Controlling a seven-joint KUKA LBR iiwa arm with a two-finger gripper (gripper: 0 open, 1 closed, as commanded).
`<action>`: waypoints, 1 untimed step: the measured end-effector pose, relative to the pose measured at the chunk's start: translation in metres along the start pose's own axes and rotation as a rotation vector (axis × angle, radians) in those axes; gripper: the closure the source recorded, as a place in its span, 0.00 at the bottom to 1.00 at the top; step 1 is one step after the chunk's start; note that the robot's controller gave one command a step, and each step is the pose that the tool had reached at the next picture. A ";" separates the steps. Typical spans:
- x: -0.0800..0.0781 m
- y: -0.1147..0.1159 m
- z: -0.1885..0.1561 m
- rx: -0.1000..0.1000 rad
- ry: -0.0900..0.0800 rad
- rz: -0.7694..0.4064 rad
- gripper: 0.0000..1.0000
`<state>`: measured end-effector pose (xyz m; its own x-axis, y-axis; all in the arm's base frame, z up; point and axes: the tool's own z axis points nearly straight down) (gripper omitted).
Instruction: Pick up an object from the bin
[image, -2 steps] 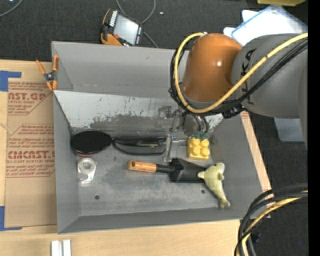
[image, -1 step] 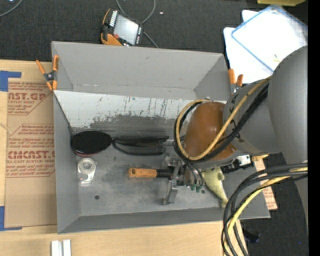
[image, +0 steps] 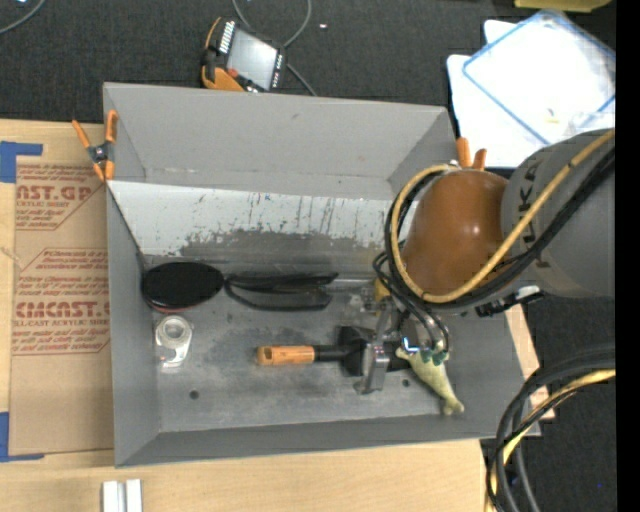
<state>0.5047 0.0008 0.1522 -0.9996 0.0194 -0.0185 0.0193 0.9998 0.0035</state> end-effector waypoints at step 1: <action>-0.003 0.009 0.076 0.002 0.031 0.103 0.00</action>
Offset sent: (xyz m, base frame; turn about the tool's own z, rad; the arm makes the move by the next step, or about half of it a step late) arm 0.0248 -0.0119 -0.0822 0.2238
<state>0.5091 0.0101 0.0765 -0.9925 0.1215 0.0123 0.1215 0.9926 0.0020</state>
